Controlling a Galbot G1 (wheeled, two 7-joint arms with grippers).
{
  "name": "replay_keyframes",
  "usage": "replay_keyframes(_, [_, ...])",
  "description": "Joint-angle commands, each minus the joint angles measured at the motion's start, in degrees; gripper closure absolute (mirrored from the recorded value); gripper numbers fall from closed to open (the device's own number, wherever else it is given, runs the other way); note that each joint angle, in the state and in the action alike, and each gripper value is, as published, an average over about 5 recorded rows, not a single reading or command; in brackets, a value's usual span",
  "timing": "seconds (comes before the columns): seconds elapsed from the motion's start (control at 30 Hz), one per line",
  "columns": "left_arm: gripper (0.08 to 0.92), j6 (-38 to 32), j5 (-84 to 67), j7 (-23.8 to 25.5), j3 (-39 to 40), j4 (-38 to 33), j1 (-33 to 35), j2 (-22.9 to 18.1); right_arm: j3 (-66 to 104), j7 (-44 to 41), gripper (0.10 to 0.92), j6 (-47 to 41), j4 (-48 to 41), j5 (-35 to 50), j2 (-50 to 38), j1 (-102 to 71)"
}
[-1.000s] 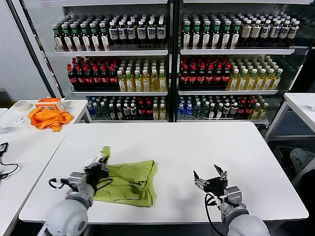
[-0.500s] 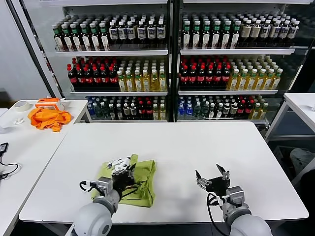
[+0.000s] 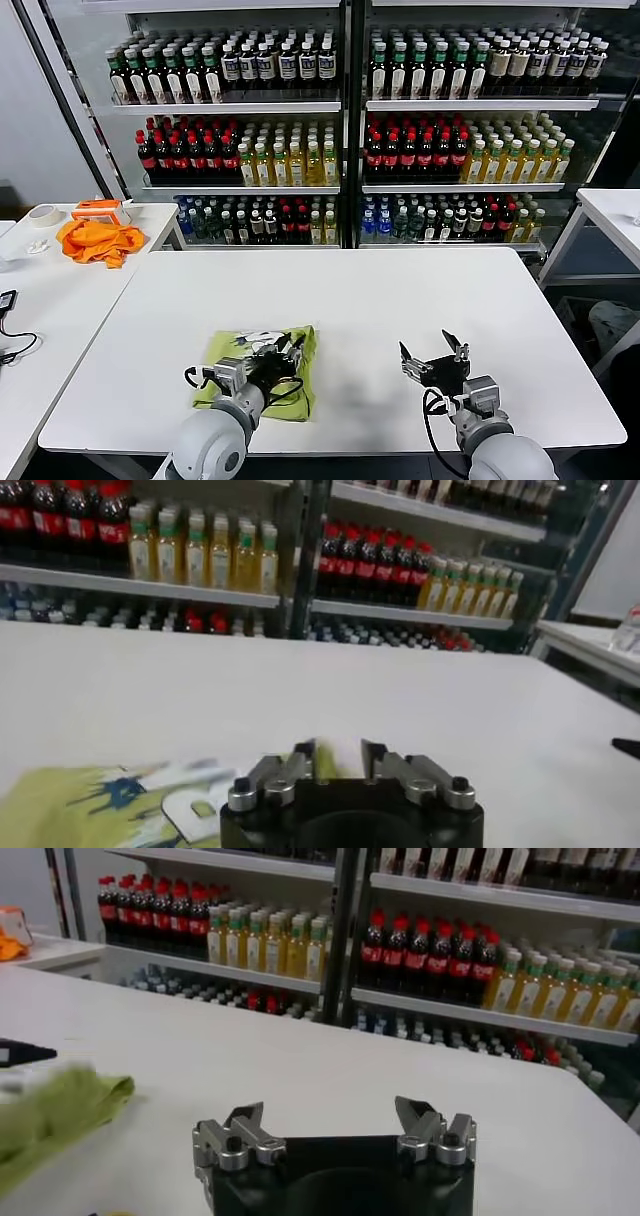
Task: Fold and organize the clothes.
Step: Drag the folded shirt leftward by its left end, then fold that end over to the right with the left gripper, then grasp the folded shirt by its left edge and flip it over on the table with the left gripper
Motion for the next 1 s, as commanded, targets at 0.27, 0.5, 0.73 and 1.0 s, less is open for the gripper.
replay_keyframes(0.27, [0.331, -0.32, 11.65, -2.03, -17.15, 3.88, 5.93, 9.6, 0.66, -0.76, 0.203, 0.59, -1.37, 0.01, -0.88, 1.4])
replay_keyframes(0.5, [0.184, -0.38, 12.83, -1.02, -15.53, 6.23, 9.61, 7.09, 0.38, -0.97, 0.203, 0.6, -1.94, 0.3, -0.98, 1.84])
replay_keyframes(0.73, [0.177, -2.64, 10.68, -0.71, -13.09, 7.63, 8.75, 5.04, 0.67, -0.92, 0.203, 0.32, -2.03, 0.97, -1.09, 2.15])
replay_keyframes(1.0, [0.183, -1.66, 5.07, -4.12, -13.02, 8.54, 7.89, 5.07, 0.9, -0.81, 0.203, -0.21, -1.55, 1.93, -0.92, 1.81])
